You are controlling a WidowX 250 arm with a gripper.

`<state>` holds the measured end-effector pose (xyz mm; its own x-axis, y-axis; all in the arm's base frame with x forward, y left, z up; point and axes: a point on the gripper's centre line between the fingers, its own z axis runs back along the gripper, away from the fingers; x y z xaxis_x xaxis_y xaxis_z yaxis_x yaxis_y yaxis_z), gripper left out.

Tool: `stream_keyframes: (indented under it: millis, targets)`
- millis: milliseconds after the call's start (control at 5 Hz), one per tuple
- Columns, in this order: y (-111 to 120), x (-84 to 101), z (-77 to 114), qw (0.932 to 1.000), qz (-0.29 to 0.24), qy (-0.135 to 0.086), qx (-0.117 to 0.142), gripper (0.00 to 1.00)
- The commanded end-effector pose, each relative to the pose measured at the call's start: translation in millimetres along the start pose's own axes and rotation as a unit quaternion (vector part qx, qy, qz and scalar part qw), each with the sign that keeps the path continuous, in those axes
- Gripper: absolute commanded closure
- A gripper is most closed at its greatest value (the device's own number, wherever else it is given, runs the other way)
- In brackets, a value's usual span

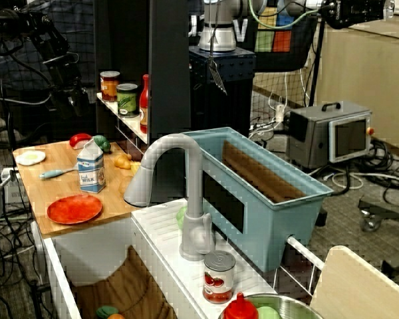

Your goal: Lift milk box

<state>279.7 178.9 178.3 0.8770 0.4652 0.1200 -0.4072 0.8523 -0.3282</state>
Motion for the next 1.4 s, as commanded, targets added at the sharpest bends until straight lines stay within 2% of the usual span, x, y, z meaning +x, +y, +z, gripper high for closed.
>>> stream_keyframes:
  millis: [0,400,800,1200]
  targets:
    - [0,0.0,0.0,1.0,0.0,0.0,0.0,0.0]
    - [-12,0.7,-6.2,0.9981,-0.051,-0.004,0.036,0.0]
    - [-22,-0.7,-16.7,0.9946,-0.089,-0.015,0.051,0.0]
    - [-23,-7.1,-41.1,0.9931,-0.095,-0.009,0.069,0.0]
